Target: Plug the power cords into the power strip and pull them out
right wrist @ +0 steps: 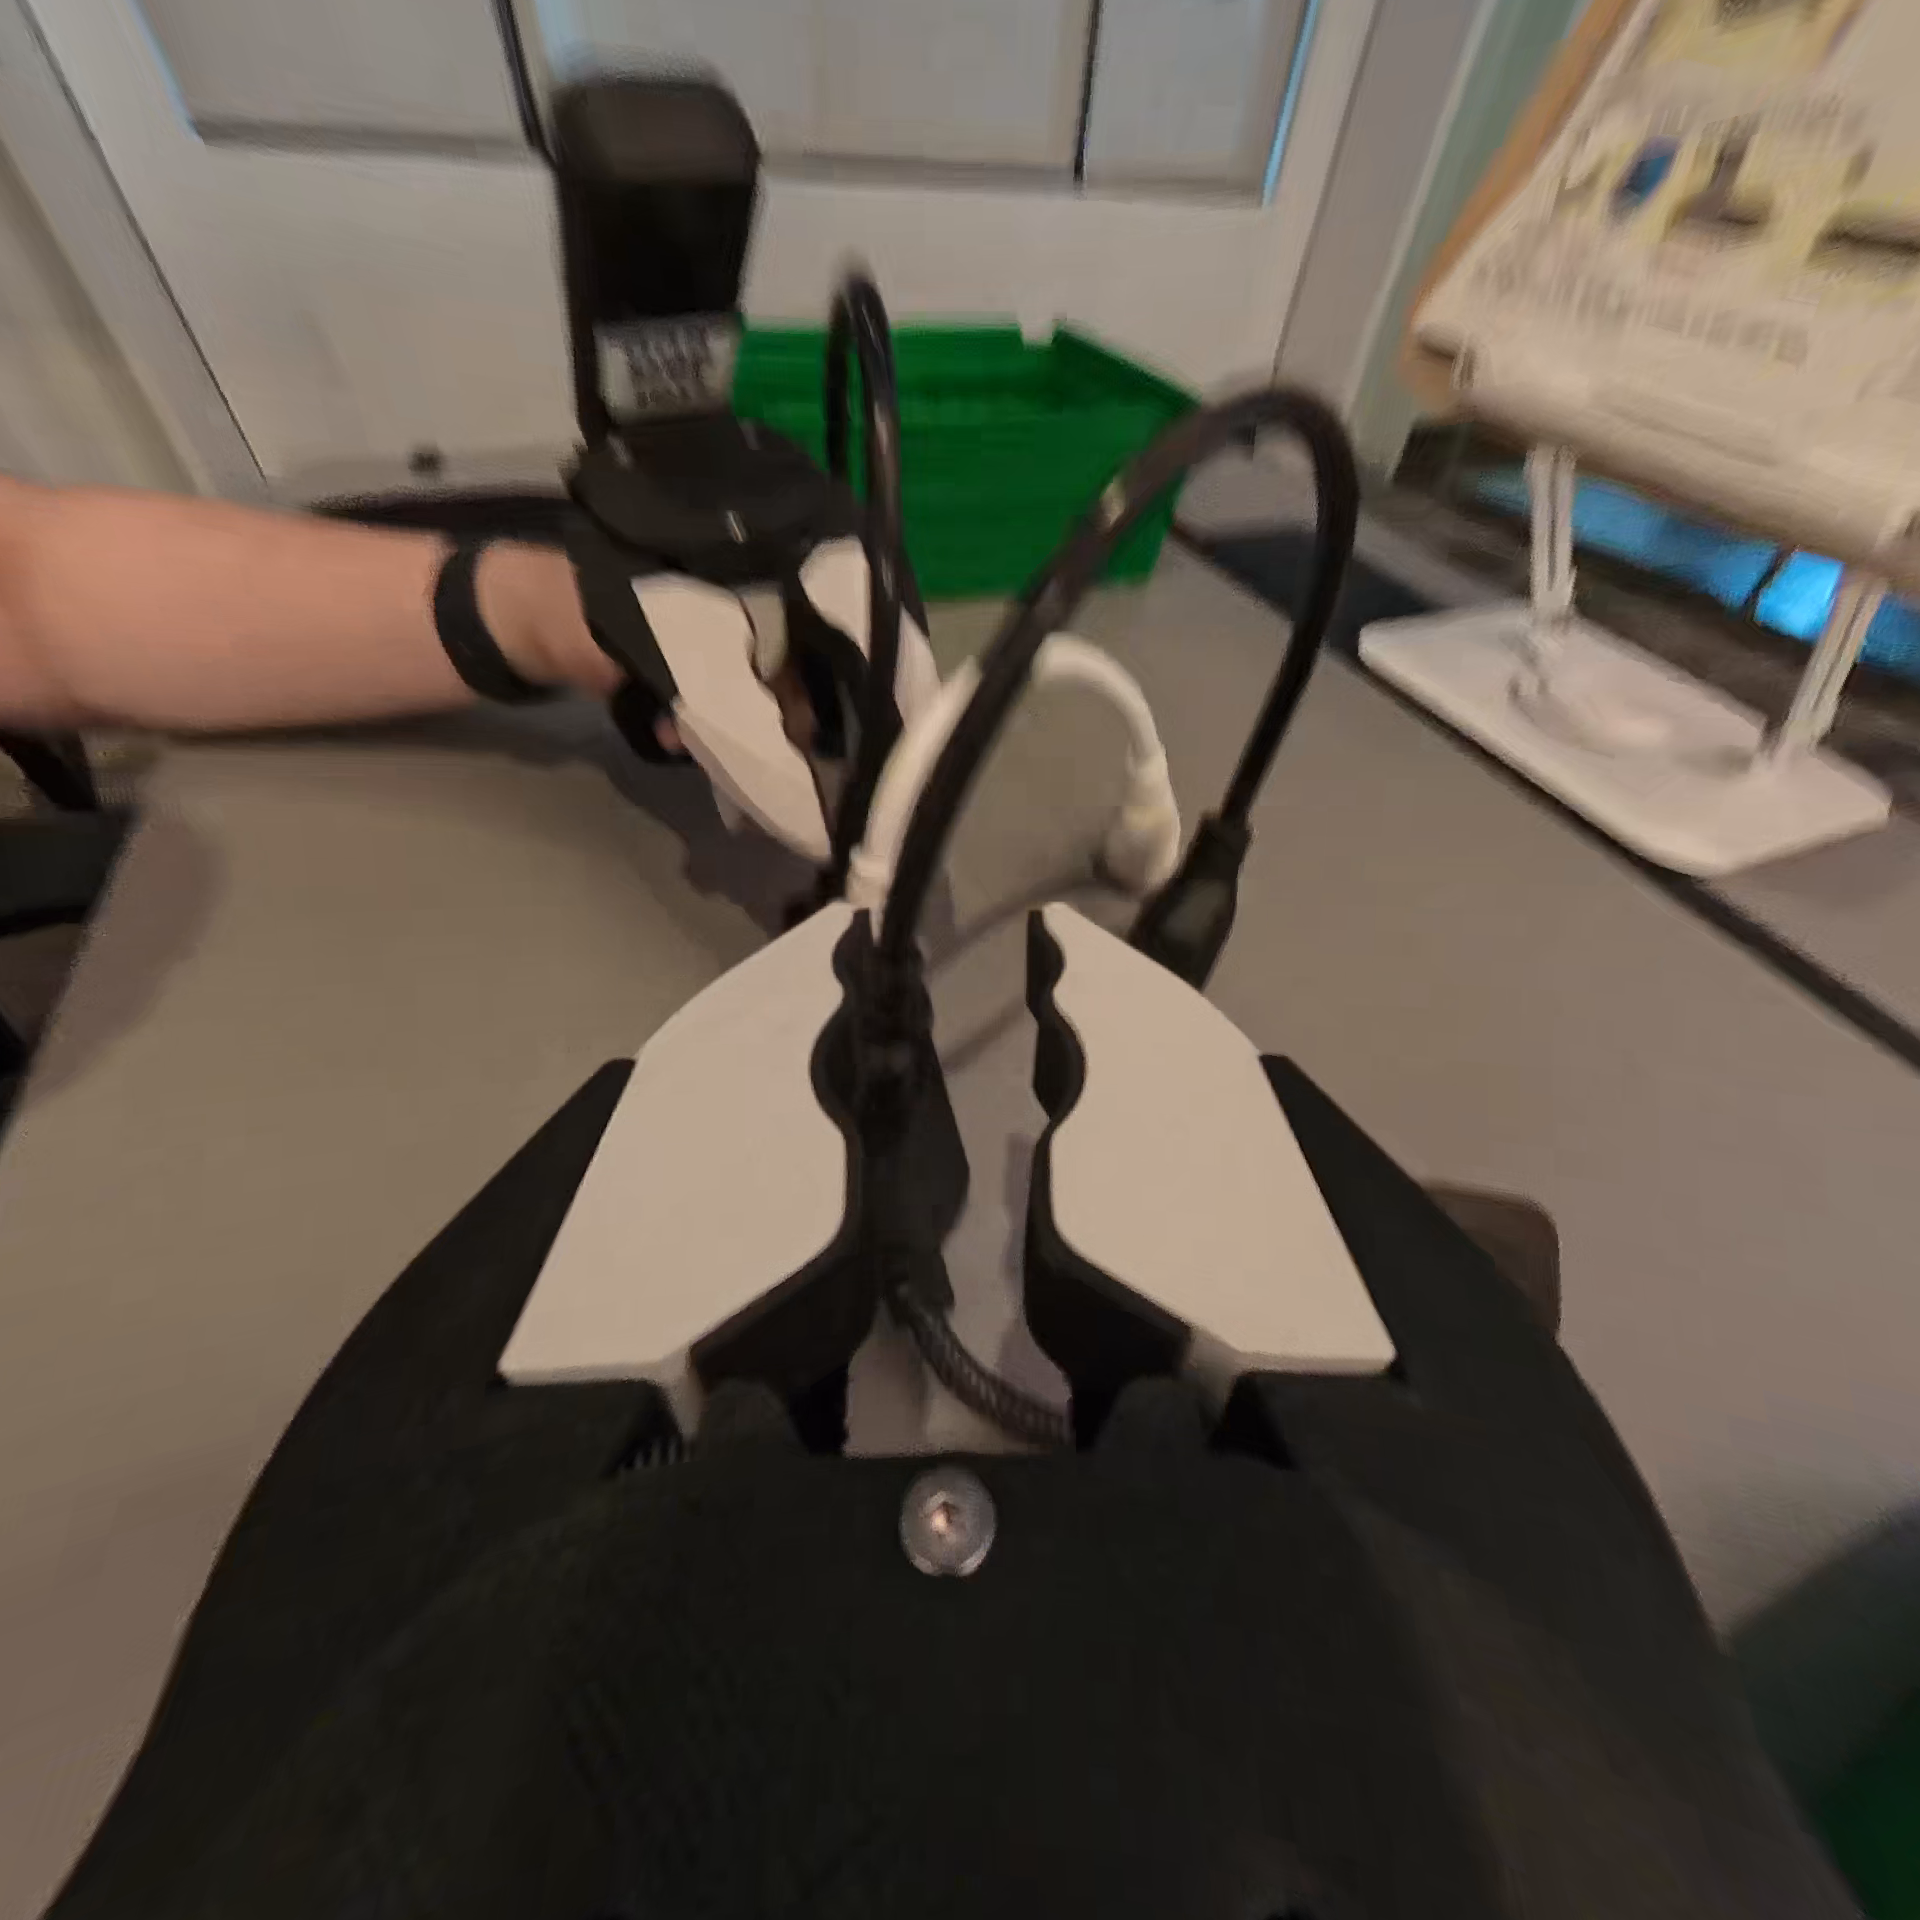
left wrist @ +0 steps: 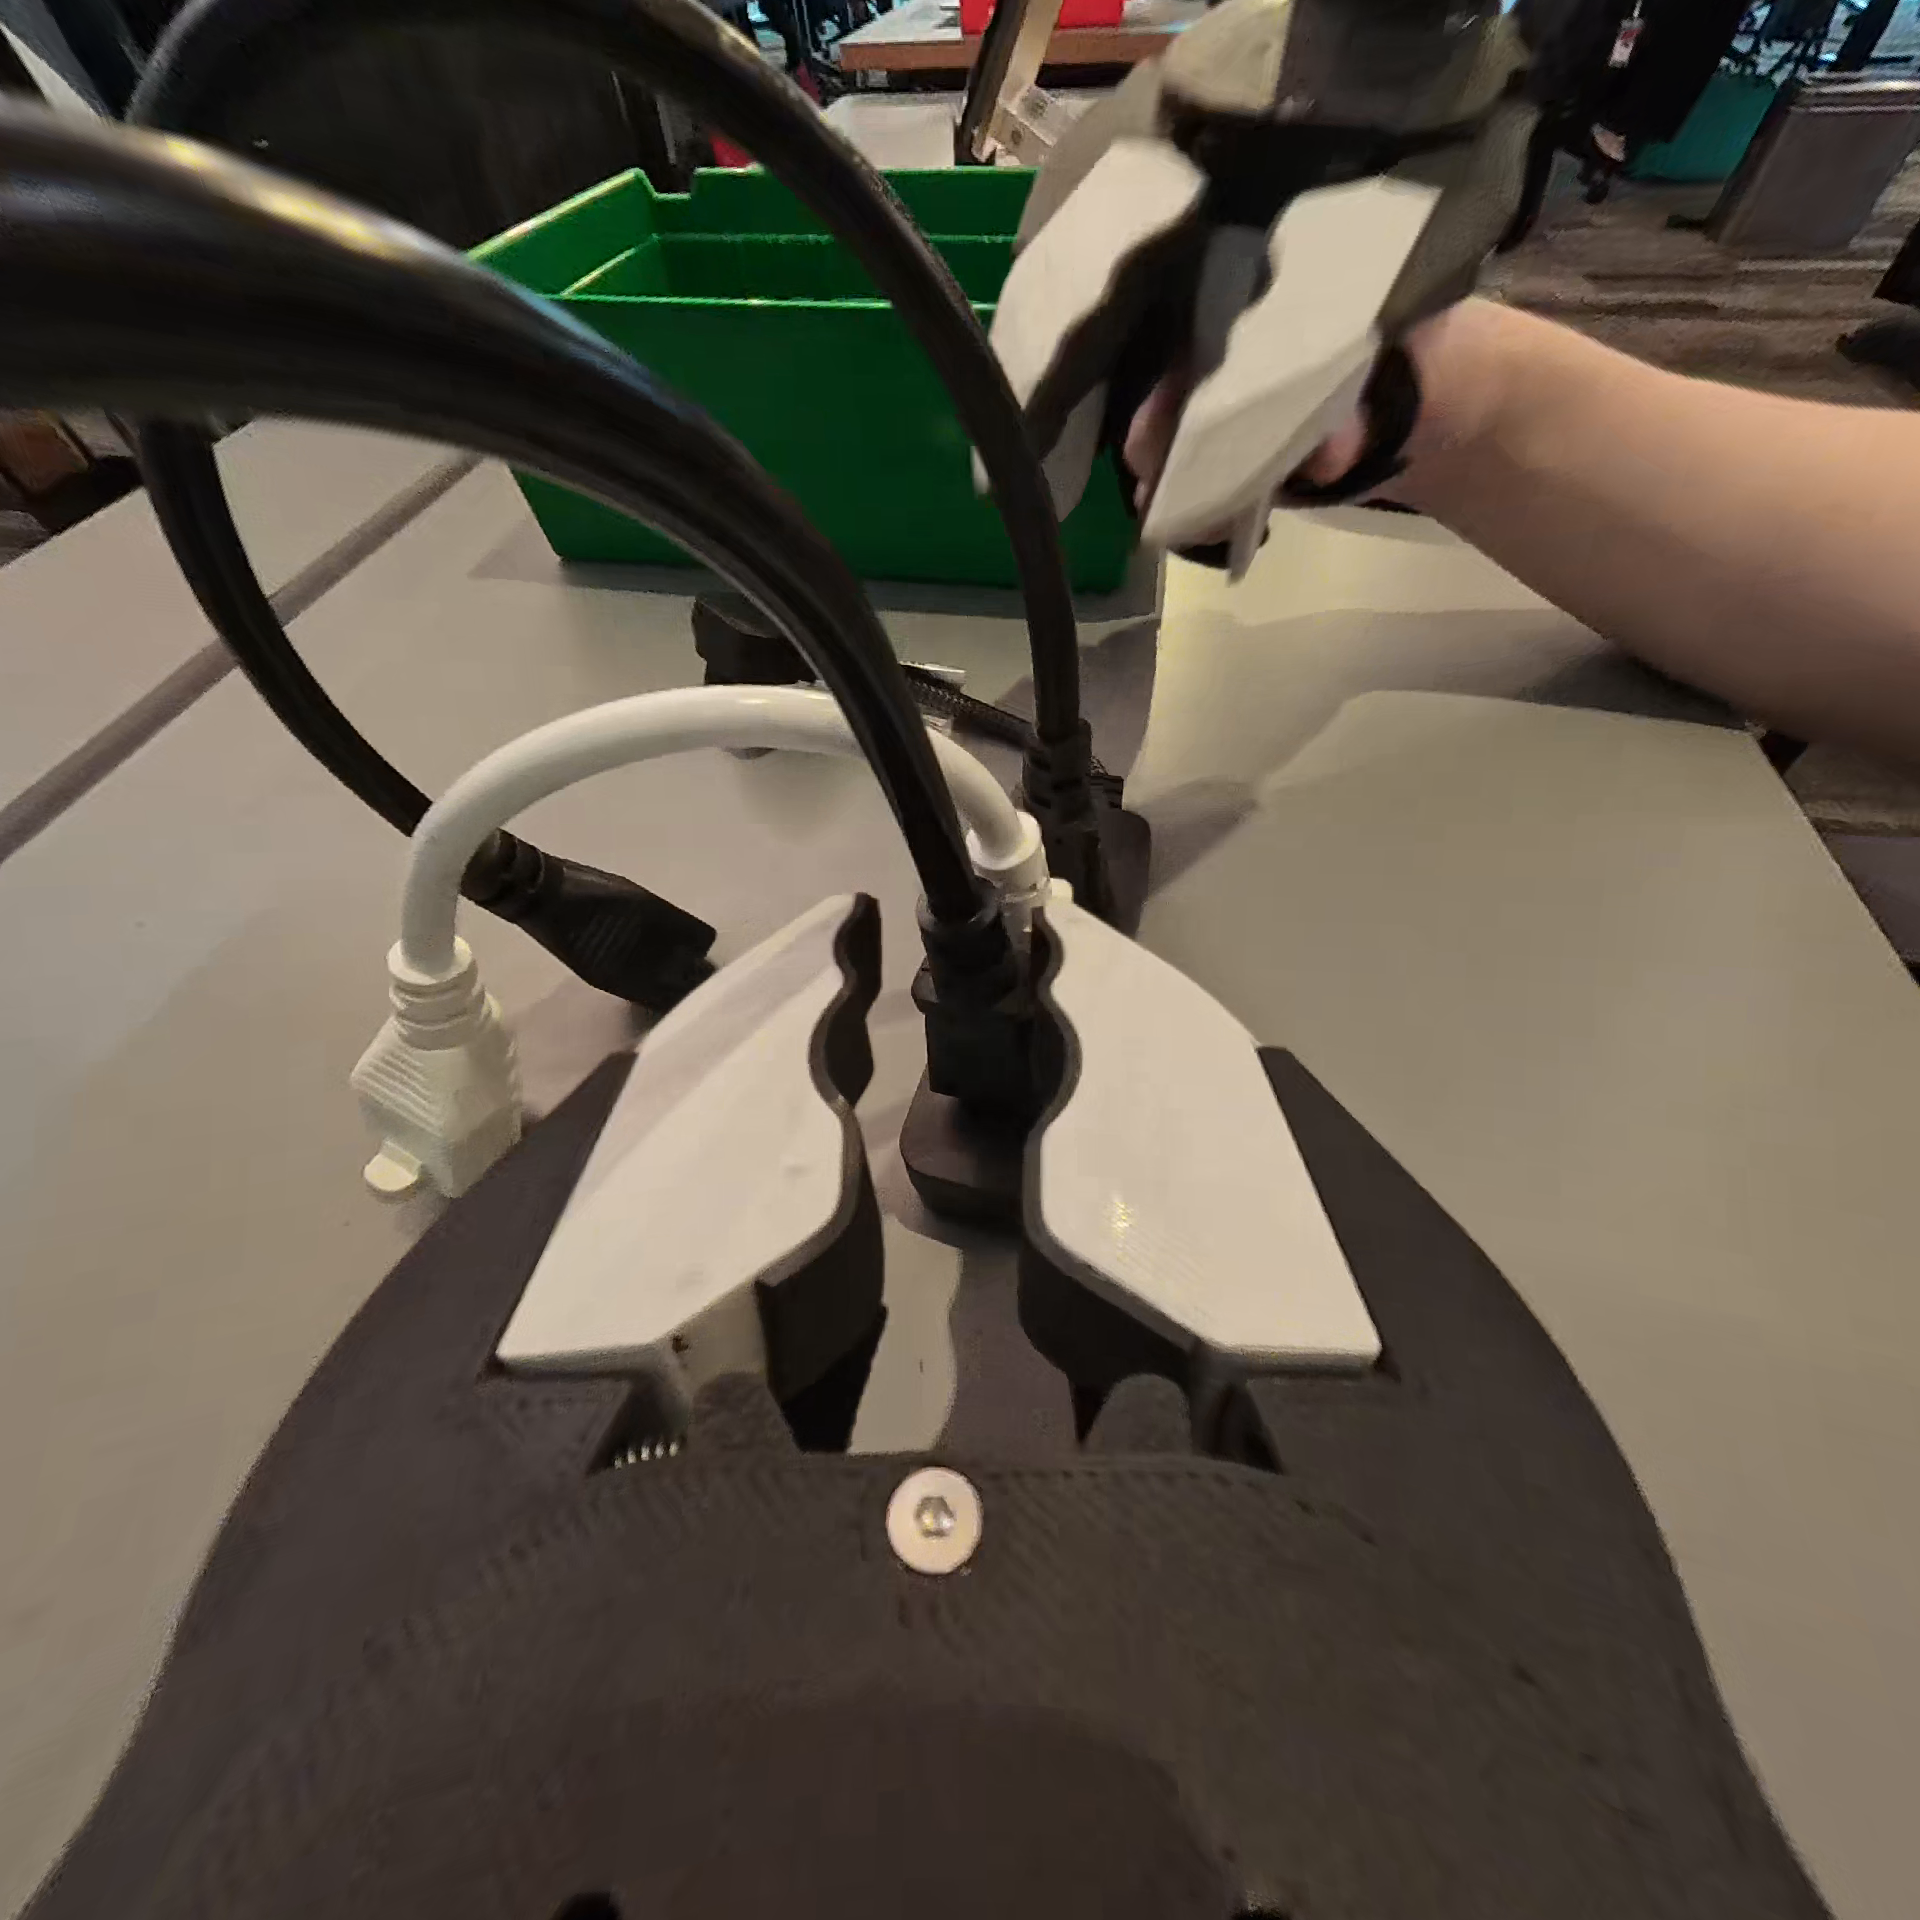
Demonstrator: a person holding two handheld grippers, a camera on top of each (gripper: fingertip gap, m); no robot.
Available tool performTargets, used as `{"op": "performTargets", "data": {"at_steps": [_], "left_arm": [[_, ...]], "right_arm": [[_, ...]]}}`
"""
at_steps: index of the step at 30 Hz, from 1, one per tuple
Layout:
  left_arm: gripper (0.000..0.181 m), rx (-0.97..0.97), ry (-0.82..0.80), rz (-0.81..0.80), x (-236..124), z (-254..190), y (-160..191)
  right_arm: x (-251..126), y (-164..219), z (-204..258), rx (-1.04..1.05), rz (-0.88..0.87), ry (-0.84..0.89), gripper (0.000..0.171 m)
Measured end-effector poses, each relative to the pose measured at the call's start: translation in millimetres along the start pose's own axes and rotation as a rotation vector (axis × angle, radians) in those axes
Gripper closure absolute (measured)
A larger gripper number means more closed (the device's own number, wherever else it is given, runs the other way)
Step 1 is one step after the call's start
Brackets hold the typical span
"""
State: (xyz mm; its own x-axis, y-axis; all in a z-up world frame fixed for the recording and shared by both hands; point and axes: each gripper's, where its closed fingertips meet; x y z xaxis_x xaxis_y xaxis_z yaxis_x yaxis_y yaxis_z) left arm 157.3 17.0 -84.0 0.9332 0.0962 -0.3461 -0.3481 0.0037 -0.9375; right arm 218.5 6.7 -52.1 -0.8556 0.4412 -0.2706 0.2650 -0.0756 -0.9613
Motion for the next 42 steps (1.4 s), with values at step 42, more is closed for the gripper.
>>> {"op": "performTargets", "data": {"at_steps": [42], "left_arm": [[0.165,0.094,0.209,0.286,2,-13,13]], "right_arm": [[30,75,23,0.049,0.313,-0.156,0.159]]}}
Point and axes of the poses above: each gripper's, where its closed fingertips meet, x out along the fingers, y out of its underside, z = x × y across the jaws
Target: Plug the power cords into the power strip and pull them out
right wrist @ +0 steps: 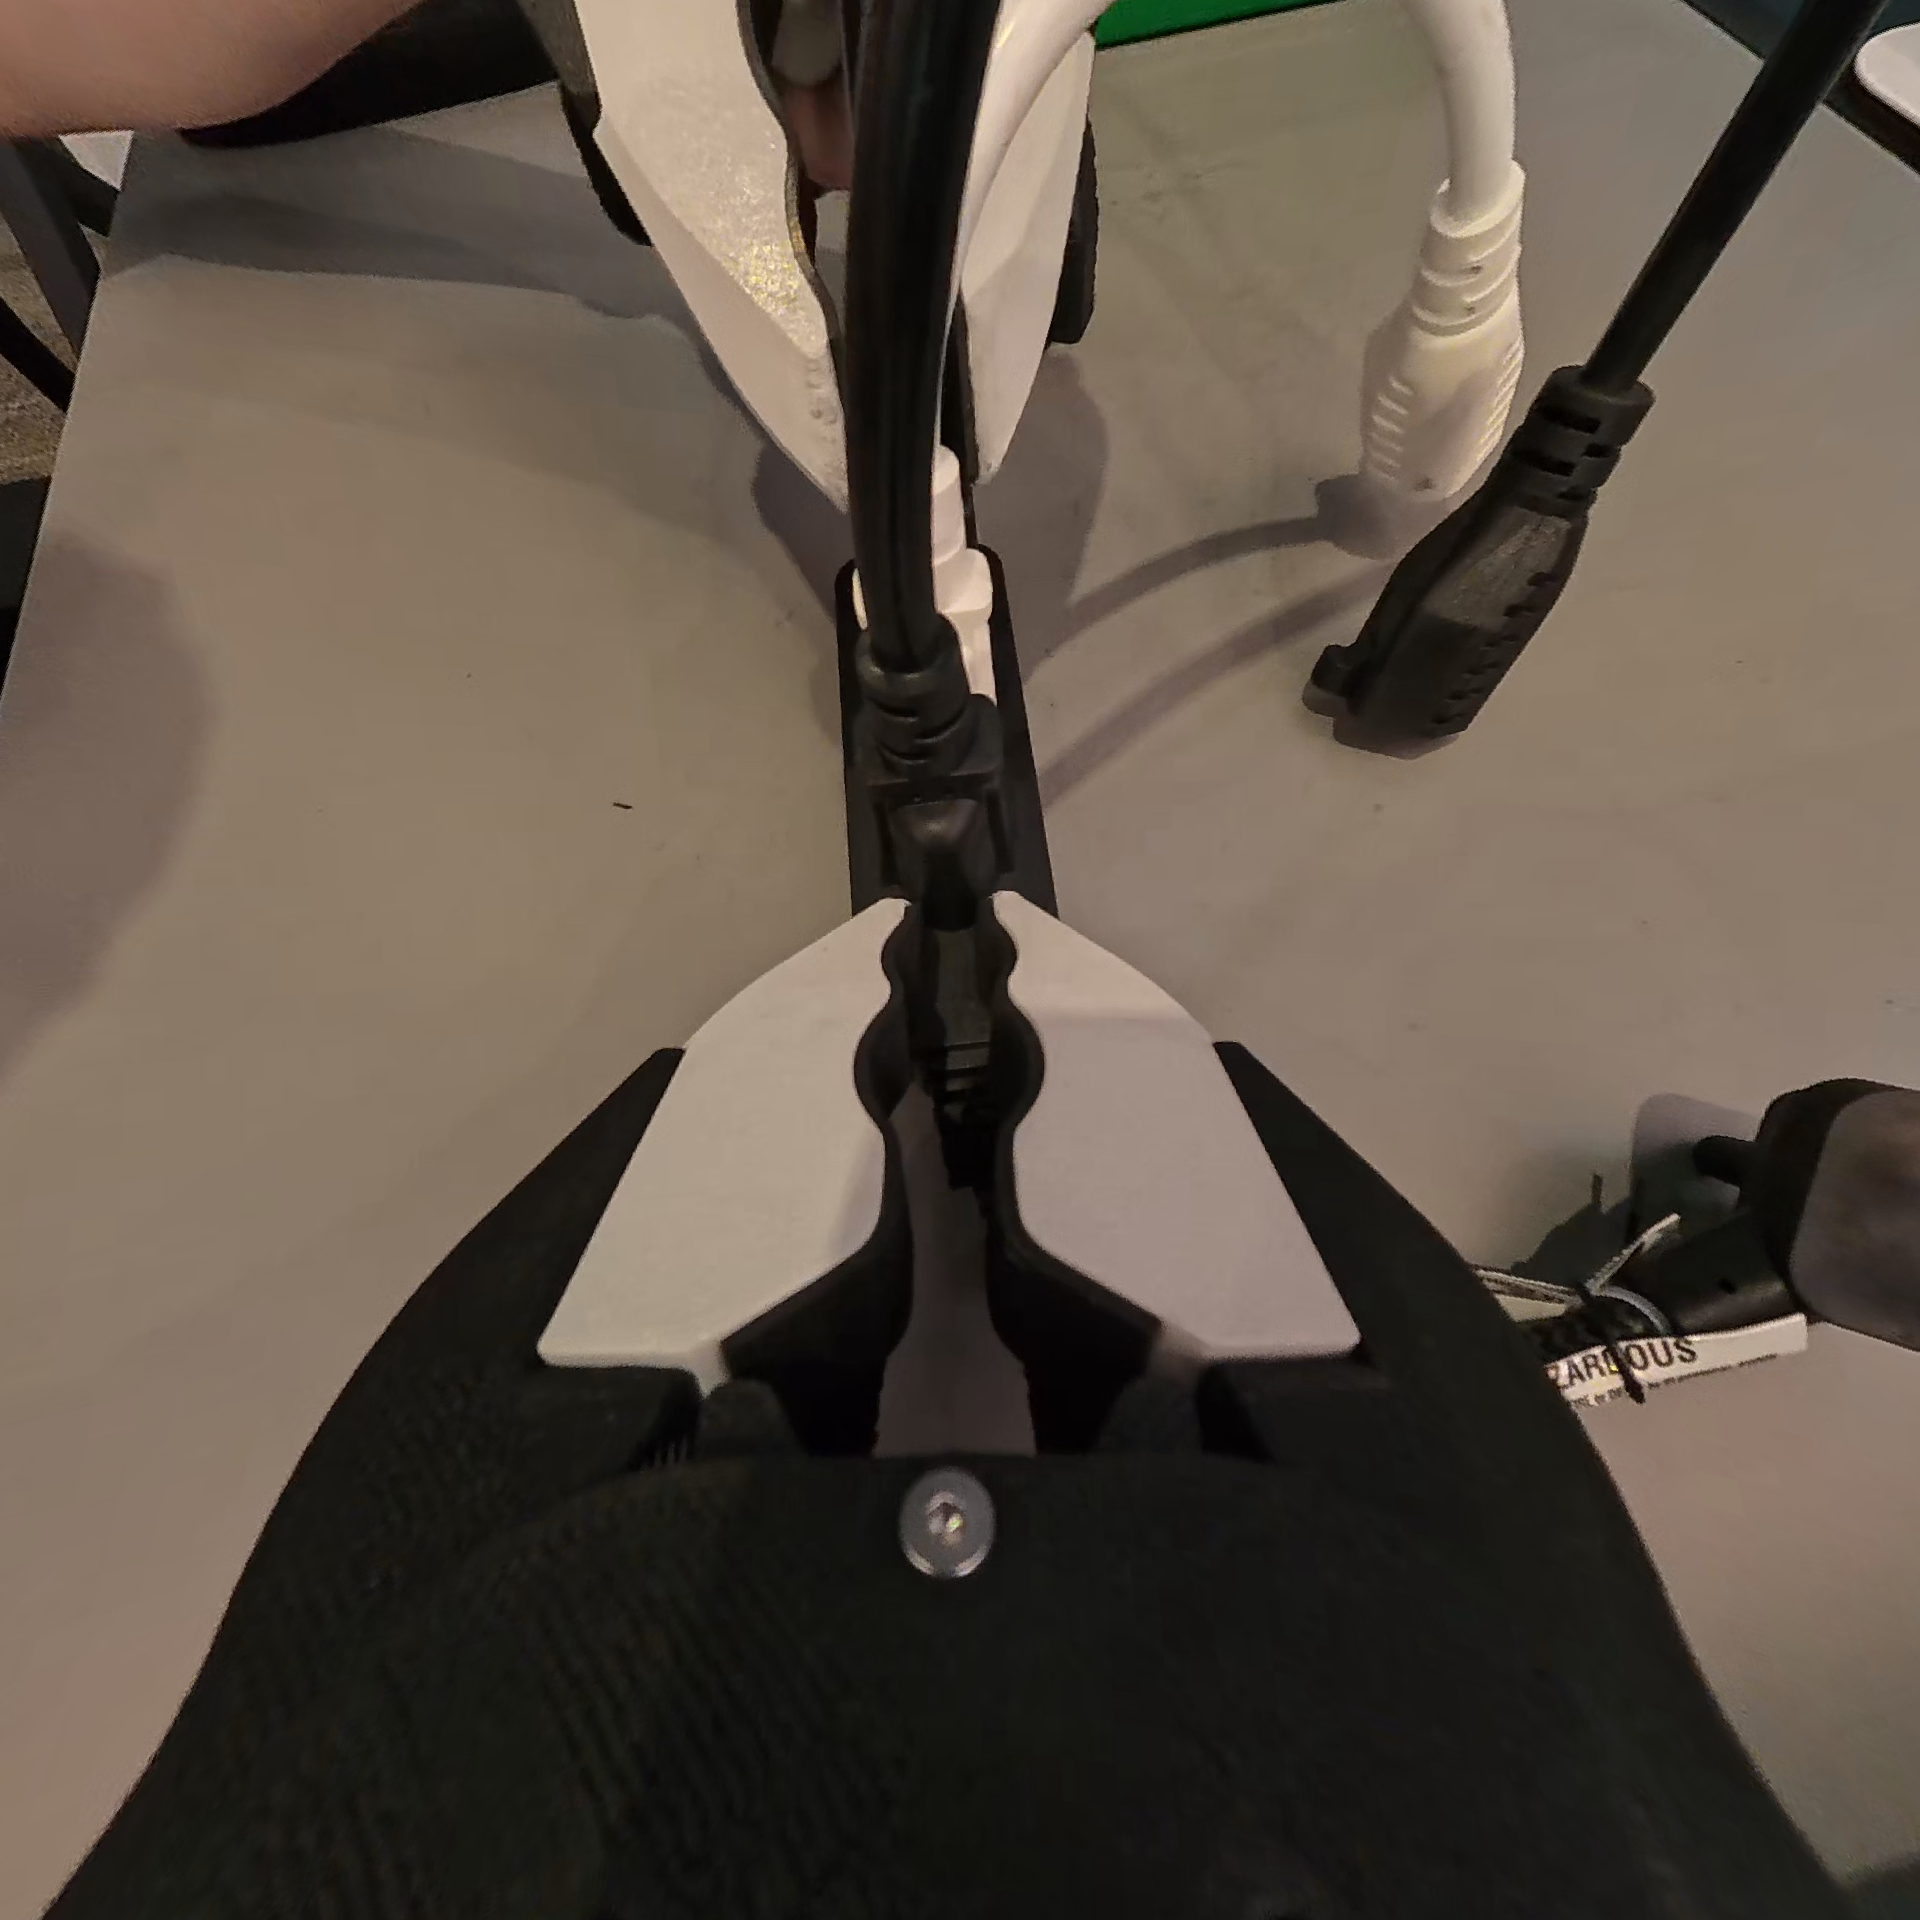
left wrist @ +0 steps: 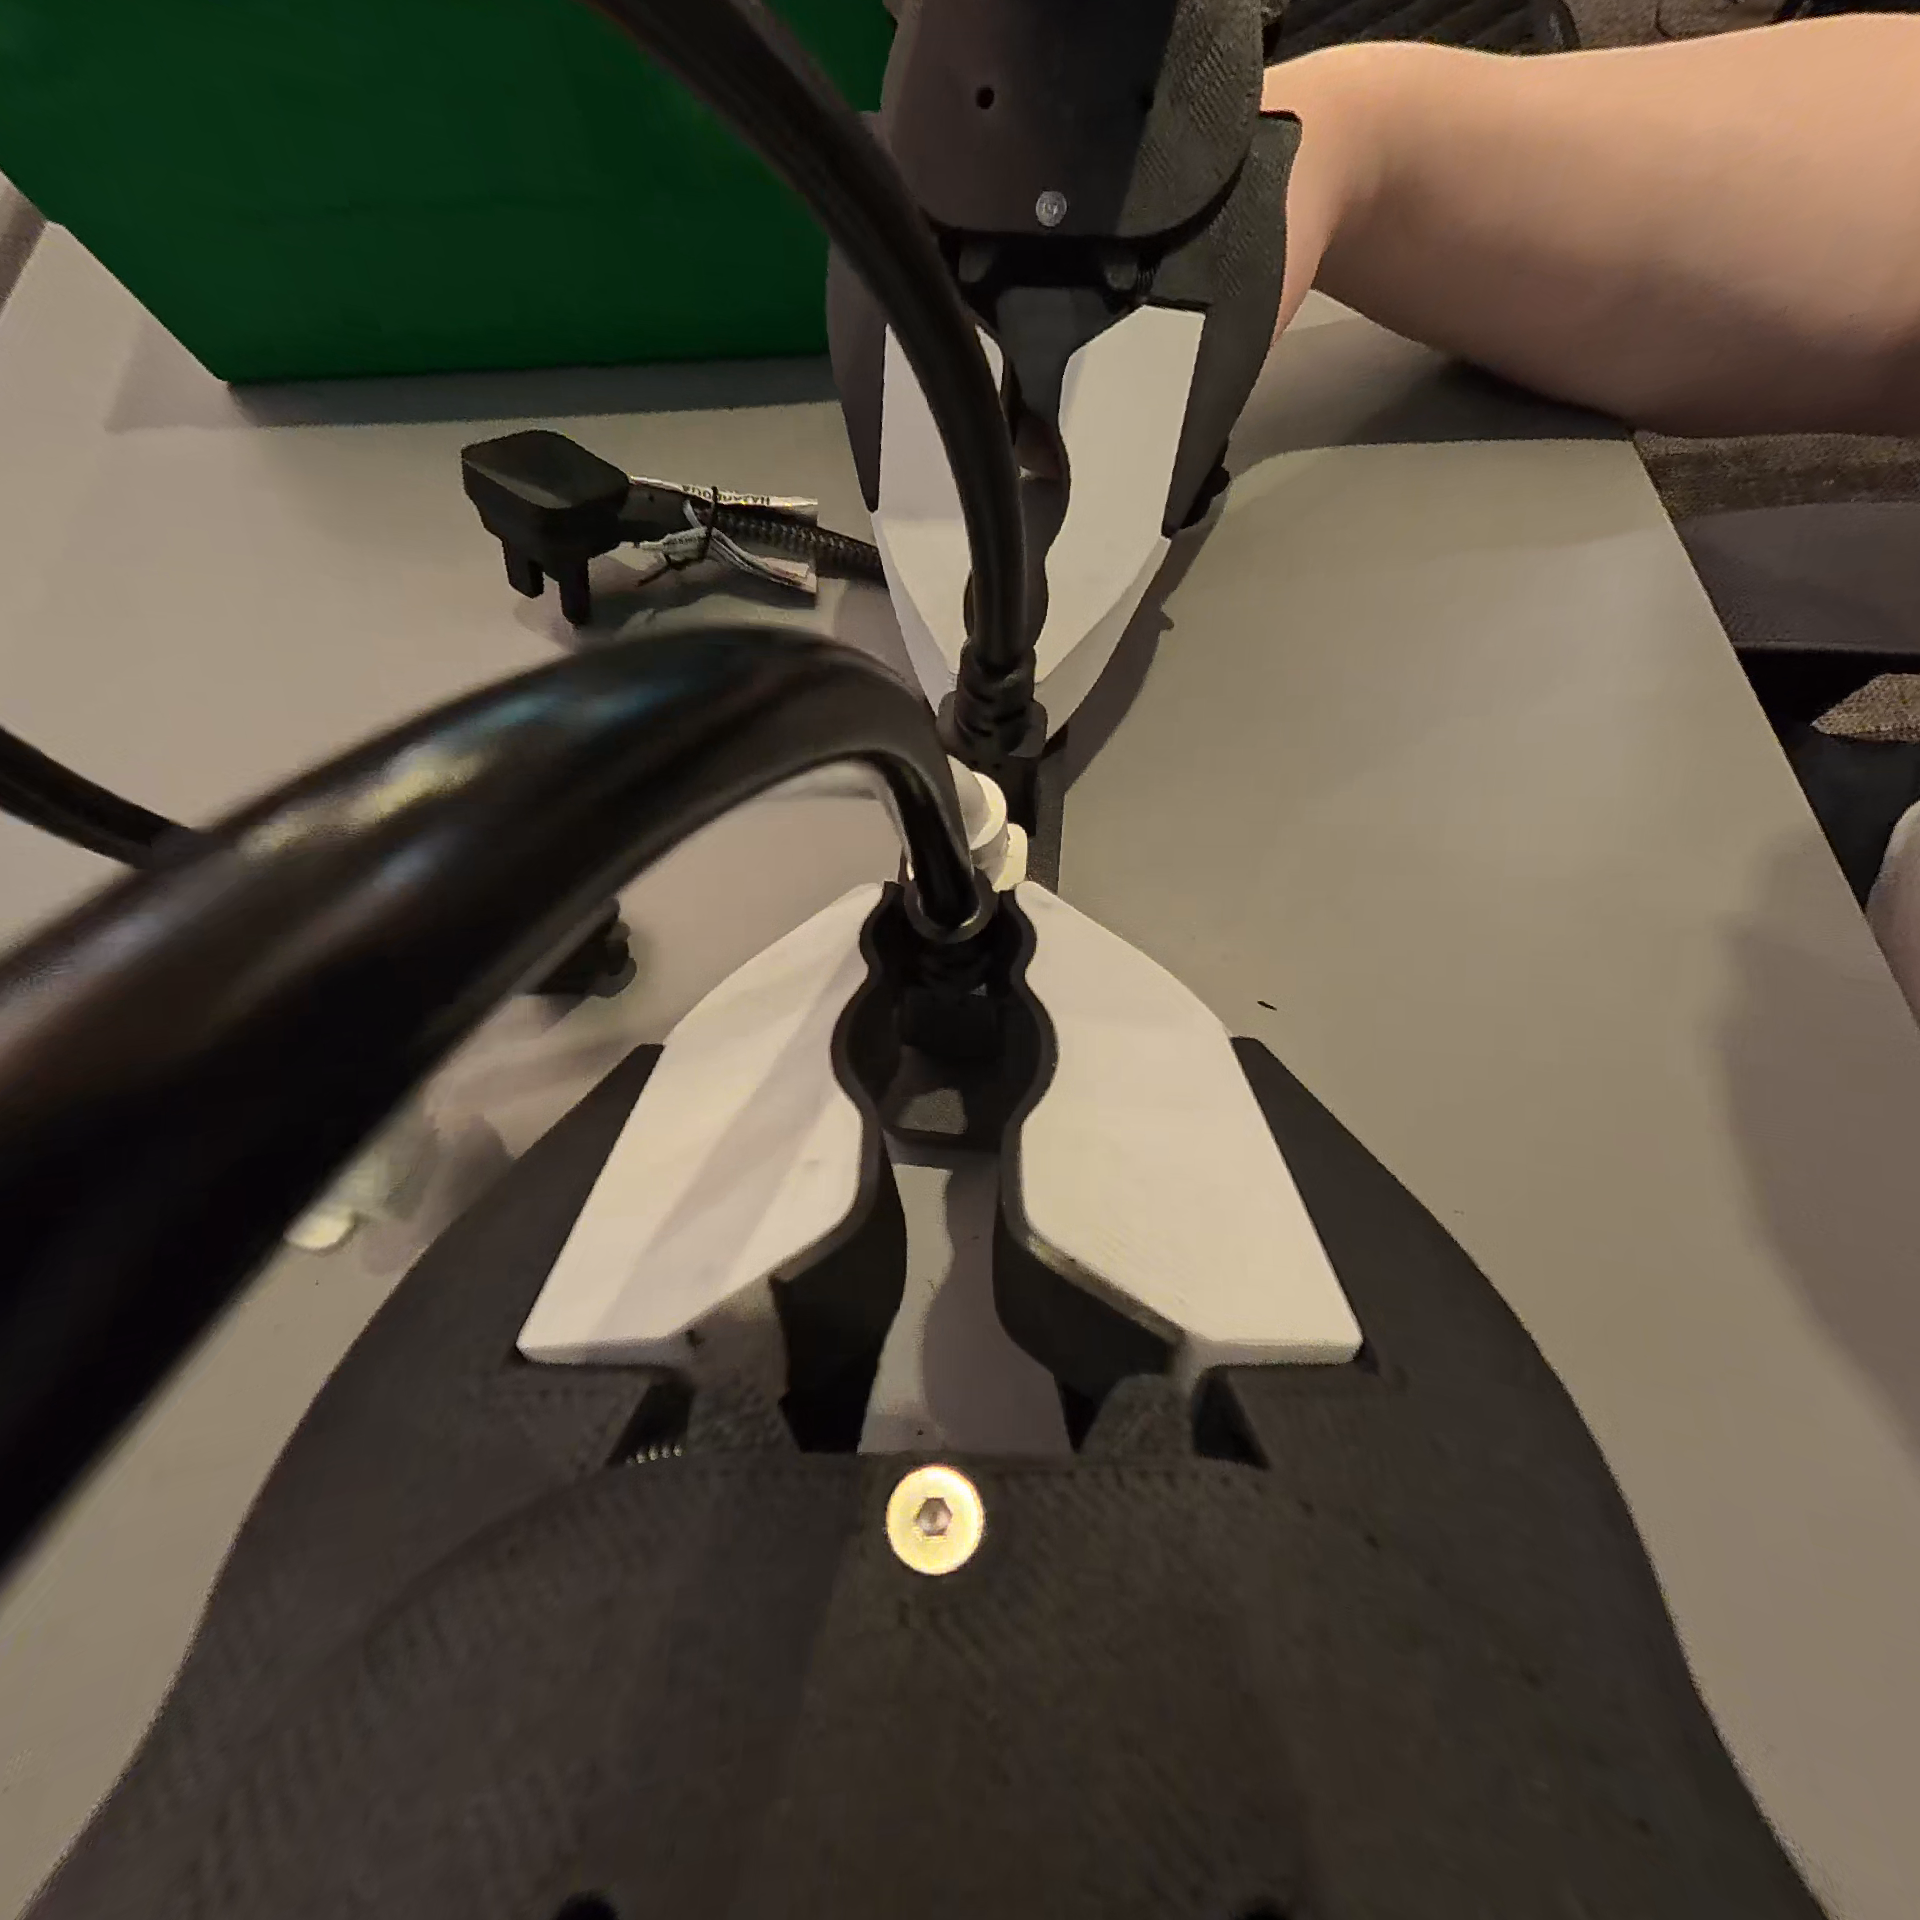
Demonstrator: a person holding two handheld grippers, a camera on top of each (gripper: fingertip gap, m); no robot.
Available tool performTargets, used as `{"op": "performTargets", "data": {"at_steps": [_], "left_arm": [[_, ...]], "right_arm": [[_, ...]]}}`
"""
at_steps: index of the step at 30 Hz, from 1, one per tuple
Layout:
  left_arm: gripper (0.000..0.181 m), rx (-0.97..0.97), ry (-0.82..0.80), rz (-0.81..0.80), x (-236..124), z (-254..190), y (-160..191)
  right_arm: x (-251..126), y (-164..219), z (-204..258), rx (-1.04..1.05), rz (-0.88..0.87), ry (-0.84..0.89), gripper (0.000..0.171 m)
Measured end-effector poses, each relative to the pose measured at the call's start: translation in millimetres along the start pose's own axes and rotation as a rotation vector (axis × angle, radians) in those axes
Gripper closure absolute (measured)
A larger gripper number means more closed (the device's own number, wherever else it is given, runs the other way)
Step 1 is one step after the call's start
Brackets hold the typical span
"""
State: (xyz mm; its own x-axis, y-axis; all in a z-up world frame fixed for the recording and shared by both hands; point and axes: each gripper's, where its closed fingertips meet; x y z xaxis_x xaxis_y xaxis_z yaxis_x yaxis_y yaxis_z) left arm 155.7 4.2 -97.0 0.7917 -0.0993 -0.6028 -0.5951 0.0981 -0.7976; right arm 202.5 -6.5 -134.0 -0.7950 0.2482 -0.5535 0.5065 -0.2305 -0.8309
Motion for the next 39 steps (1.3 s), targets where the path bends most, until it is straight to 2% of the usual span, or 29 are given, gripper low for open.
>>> {"op": "performTargets", "data": {"at_steps": [8,20,27,34,39], "left_arm": [[0.164,-0.025,-0.004,-0.124,0.5,-0.8,-0.6],[0.164,-0.041,-0.004,-0.18,-3.1,-1.0,1.5],[0.163,-0.018,-0.018,-0.133,-0.1,-1.7,0.5],[0.164,-0.038,-0.012,-0.2,-3.3,-1.8,1.7],[0.166,0.016,-0.061,-0.082,-3.4,-0.5,-0.6]], "right_arm": [[0.1,0.0,0.1,-0.007,0.003,0.005,0.159],[0.4,0.1,1.7,-0.024,0.009,0.007,0.159],[0.2,0.2,1.8,-0.029,0.014,0.011,0.159],[0.2,0.3,2.8,-0.03,0.01,0.009,0.159],[-0.1,0.2,2.4,-0.034,0.015,0.009,0.159]]}}
Point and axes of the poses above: each gripper's, where its closed fingertips meet, x out along the fingers, y out of its underside, z = x × y across the jaws
